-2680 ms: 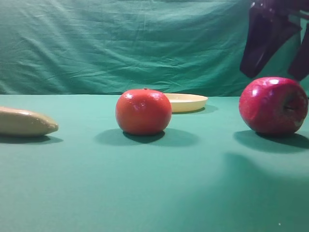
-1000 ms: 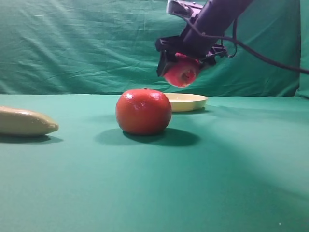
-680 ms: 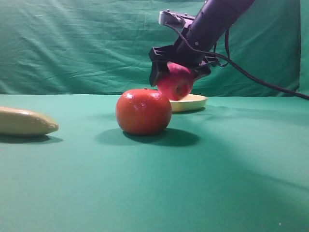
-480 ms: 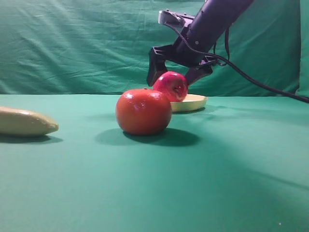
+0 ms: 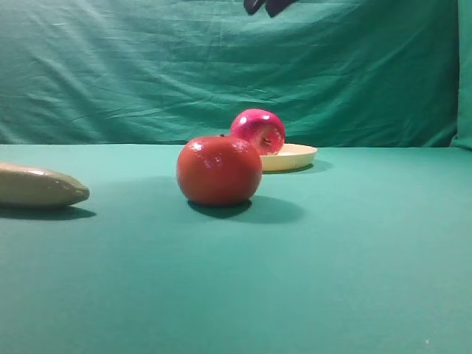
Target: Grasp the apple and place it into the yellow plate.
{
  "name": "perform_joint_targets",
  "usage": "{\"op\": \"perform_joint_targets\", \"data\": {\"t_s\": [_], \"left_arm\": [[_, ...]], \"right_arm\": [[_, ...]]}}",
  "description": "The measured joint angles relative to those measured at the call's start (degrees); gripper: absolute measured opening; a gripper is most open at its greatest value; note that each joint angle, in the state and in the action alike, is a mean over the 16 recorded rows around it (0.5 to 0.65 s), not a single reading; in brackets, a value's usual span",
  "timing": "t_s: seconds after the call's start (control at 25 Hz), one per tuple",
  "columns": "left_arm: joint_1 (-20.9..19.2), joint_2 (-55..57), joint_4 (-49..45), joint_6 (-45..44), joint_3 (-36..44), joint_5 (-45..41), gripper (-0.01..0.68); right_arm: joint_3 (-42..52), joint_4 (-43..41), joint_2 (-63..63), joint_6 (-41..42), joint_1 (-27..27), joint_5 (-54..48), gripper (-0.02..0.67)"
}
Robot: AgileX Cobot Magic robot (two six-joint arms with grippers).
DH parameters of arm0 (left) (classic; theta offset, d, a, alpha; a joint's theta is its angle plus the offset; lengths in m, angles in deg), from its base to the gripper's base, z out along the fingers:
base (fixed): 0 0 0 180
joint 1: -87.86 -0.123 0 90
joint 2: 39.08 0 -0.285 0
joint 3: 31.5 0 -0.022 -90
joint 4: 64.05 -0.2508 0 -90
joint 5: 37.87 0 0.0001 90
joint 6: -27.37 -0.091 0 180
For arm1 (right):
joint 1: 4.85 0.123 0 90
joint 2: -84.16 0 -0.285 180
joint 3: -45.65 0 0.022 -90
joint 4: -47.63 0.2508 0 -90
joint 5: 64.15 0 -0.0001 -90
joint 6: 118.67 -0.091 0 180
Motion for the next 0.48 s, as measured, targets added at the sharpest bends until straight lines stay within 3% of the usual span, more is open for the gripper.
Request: {"op": "perform_joint_targets", "data": {"t_s": [0.48], "left_arm": [[0.0,0.0,0.0,0.0,0.0,0.0,0.157]], "right_arm": [[12.27,-0.22,16.71,-7.95,0.0,-7.47,0.0]]}}
